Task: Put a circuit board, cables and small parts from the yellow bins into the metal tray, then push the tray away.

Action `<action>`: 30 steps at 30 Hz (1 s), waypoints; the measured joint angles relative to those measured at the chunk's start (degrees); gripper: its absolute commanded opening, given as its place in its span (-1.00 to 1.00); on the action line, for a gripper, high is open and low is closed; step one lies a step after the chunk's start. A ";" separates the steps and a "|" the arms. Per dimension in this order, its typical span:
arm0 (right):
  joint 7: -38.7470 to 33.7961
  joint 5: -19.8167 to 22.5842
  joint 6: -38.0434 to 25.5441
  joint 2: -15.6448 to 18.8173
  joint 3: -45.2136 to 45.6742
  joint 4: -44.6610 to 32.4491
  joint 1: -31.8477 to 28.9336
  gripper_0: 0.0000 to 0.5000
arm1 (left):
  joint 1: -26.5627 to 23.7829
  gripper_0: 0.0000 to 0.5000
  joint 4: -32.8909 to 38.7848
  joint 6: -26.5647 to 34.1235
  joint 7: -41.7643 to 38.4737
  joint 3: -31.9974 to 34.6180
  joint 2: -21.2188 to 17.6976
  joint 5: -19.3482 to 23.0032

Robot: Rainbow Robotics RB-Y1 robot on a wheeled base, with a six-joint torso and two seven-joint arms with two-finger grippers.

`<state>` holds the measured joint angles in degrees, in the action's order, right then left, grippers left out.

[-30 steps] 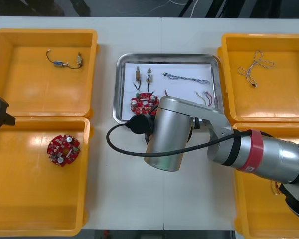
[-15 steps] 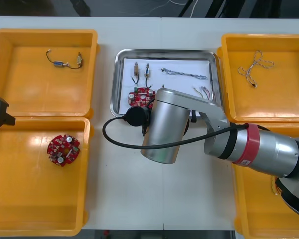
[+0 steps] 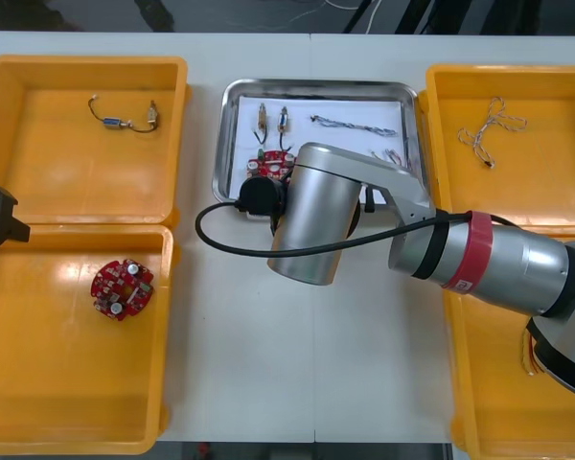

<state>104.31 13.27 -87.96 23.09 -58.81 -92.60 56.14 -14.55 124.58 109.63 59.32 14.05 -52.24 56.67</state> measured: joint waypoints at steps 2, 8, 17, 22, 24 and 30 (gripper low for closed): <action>0.00 0.01 0.65 0.00 0.00 0.27 0.37 -1.00 | 0.00 1.00 0.00 0.00 0.00 0.00 0.00 0.00; 0.03 0.03 4.12 -0.08 0.00 2.98 1.57 -1.00 | 0.01 1.00 0.00 0.00 0.00 0.00 0.00 0.00; 1.53 0.05 7.94 -0.25 0.00 6.77 3.05 -1.00 | 0.01 1.00 0.00 0.00 0.00 0.00 0.00 0.00; 1.94 0.06 10.66 -0.49 0.00 9.45 3.97 -1.00 | 0.01 1.00 0.00 0.00 0.00 0.00 0.00 0.00; 3.41 0.06 11.39 -0.78 0.00 10.56 4.40 -1.00 | 0.01 1.00 0.00 0.00 0.00 0.00 0.00 0.00; 5.55 0.07 13.03 -1.86 0.00 13.43 6.06 -1.00 | 0.01 1.00 0.01 0.00 0.00 0.00 0.00 0.00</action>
<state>109.87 13.34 -74.93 21.23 -58.81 -79.17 62.20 -14.53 124.59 109.63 59.32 14.05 -52.24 56.67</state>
